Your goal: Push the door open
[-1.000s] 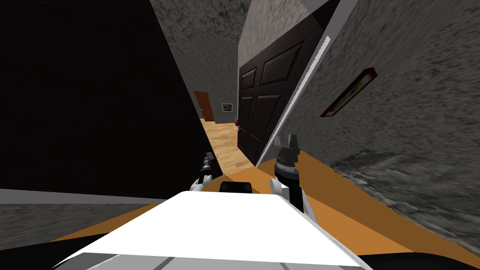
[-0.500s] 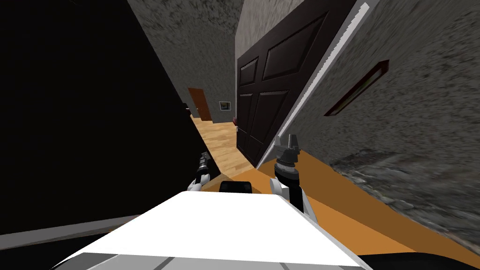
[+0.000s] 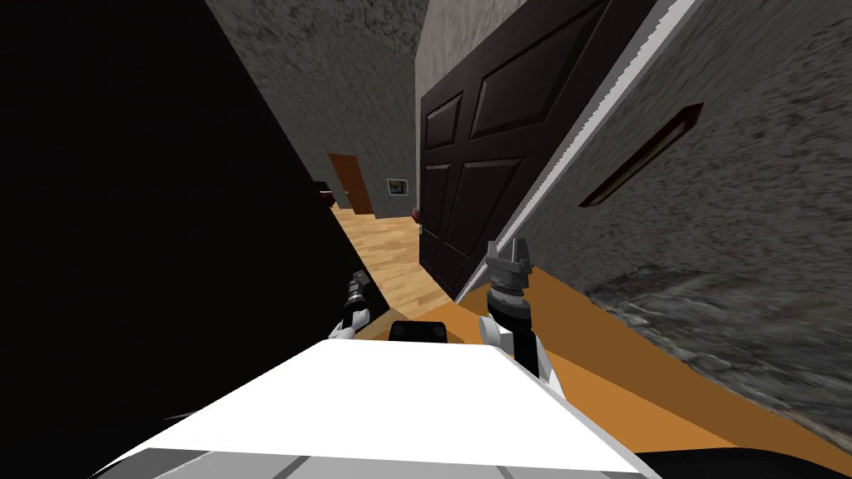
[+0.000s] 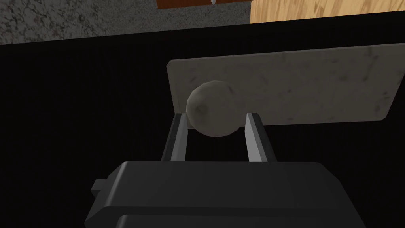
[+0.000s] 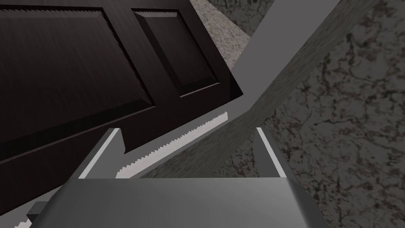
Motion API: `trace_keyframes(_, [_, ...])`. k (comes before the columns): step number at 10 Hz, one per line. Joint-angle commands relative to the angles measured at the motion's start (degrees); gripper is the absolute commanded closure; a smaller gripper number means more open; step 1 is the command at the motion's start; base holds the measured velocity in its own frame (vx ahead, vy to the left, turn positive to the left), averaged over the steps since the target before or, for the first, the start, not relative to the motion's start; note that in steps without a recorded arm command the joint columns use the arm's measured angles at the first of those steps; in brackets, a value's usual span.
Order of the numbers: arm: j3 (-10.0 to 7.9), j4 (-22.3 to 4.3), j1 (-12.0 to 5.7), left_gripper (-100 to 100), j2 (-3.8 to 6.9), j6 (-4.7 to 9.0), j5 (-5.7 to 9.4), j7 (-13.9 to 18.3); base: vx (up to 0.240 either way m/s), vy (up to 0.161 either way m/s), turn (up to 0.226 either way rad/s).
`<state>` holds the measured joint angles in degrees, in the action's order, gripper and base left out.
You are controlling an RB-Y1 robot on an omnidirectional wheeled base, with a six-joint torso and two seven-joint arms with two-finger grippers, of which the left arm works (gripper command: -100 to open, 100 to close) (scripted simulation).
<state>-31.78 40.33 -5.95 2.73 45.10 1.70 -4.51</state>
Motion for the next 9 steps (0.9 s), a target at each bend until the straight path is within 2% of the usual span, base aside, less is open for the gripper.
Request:
trace_keyframes(1, [-1.60,0.4,0.18,100,1.19,1.24,1.69,-0.9,0.105,0.041,-0.013])
trace_keyframes(2, [-2.55,0.9,0.40,100,1.23,1.20,2.97,-1.9,0.141,0.061,-0.028])
trace_keyframes(3, [-2.12,1.7,1.08,-100,0.58,-0.13,2.51,-1.5,-0.014,-0.118,0.052])
trace_keyframes(6, [-2.65,1.9,1.01,-100,-0.02,-0.64,3.05,-1.7,-0.124,-0.211,0.059])
trace_keyframes(8, [-3.23,2.1,0.94,-100,-2.10,-1.21,3.64,-1.8,-0.112,-0.261,0.071])
trace_keyframes(9, [-3.00,2.4,1.19,-100,-1.33,-1.28,3.45,-1.6,-0.062,-0.109,0.029])
